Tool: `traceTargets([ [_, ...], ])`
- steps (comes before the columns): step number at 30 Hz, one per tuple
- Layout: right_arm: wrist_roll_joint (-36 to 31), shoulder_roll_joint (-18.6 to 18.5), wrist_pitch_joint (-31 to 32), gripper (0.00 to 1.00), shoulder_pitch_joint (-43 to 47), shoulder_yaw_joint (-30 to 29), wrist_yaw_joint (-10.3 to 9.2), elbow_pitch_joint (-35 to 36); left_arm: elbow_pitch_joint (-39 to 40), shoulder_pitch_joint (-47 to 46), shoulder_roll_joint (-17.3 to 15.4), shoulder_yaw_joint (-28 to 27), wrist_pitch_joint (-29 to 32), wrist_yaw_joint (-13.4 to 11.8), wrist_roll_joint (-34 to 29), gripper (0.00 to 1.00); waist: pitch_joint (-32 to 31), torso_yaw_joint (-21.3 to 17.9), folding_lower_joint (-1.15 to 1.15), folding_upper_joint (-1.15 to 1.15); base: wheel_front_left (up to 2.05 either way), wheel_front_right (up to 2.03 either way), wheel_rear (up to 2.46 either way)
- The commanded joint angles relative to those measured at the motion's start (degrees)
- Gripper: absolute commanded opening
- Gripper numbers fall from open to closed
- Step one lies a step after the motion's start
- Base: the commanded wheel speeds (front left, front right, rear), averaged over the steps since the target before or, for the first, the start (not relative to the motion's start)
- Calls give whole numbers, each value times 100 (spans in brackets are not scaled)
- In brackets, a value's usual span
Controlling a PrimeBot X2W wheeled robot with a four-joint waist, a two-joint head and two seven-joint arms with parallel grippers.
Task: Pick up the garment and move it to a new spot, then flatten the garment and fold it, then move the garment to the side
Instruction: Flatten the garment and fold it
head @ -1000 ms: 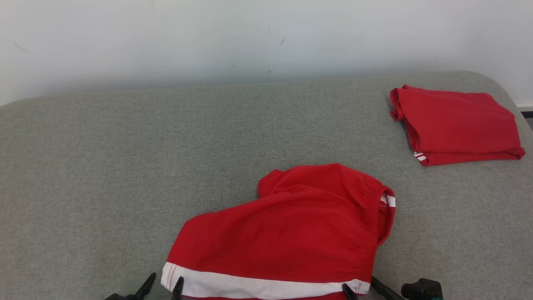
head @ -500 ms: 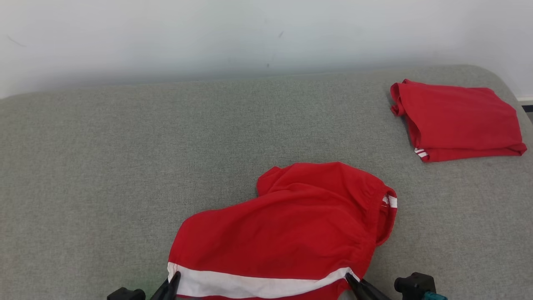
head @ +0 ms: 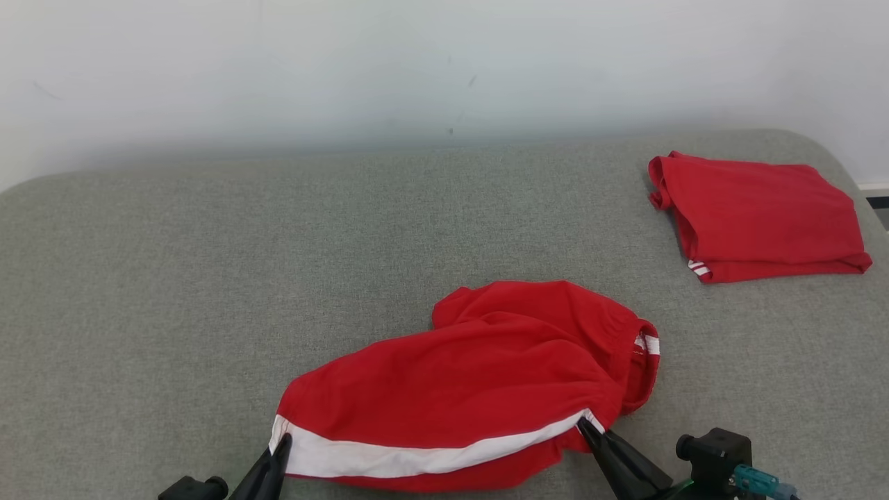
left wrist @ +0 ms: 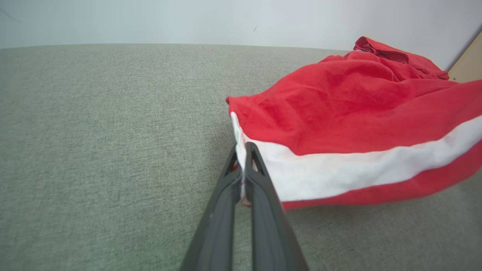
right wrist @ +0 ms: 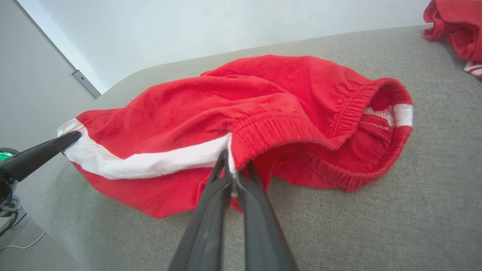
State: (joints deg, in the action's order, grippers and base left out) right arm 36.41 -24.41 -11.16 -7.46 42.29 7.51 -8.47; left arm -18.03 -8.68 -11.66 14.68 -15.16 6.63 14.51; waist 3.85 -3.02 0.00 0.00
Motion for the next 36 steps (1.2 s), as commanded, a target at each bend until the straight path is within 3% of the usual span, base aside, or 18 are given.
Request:
traceTargets([
  [1, 64, -21, 20, 0, 31, -23, -5, 104, 61, 101, -18, -20, -8, -11, 2, 0, -39, -3, 0, 0, 0, 0, 0],
  [9, 160, -104, 205, 0, -260, -63, -5, 506, 301, -164, -109, -8, 31, -2, 10, 0, -125, -16, 0, 0, 0, 0, 0],
  [15, 719, -40, 356, 0, -1117, 27, -5, 499, 442, -1126, -512, 91, 338, 56, -37, 0, -6, -45, 0, 0, 0, 0, 0],
  [21, 1143, 21, 706, 0, -2879, 392, -5, -12, 358, -2653, -1093, 293, 796, 76, 244, 0, 460, -207, 0, 0, 0, 0, 0],
  [27, 2106, 426, 1012, 0, -4826, 563, -4, -800, -99, -4499, -1649, 788, 1172, 79, 812, 0, 1151, -289, 0, 0, 0, 0, 0],
  [33, 2765, 679, 1227, 0, -6816, 560, -4, -1830, -919, -6507, -1897, 1121, 1316, 80, 1176, 0, 1856, -360, 0, 0, 0, 0, 0],
  [36, 2928, 810, 1090, 0, -7862, 478, -4, -2619, -1299, -7640, -1797, 1379, 1288, 80, 1006, 0, 2145, -350, 0, 0, 0, 0, 0],
])
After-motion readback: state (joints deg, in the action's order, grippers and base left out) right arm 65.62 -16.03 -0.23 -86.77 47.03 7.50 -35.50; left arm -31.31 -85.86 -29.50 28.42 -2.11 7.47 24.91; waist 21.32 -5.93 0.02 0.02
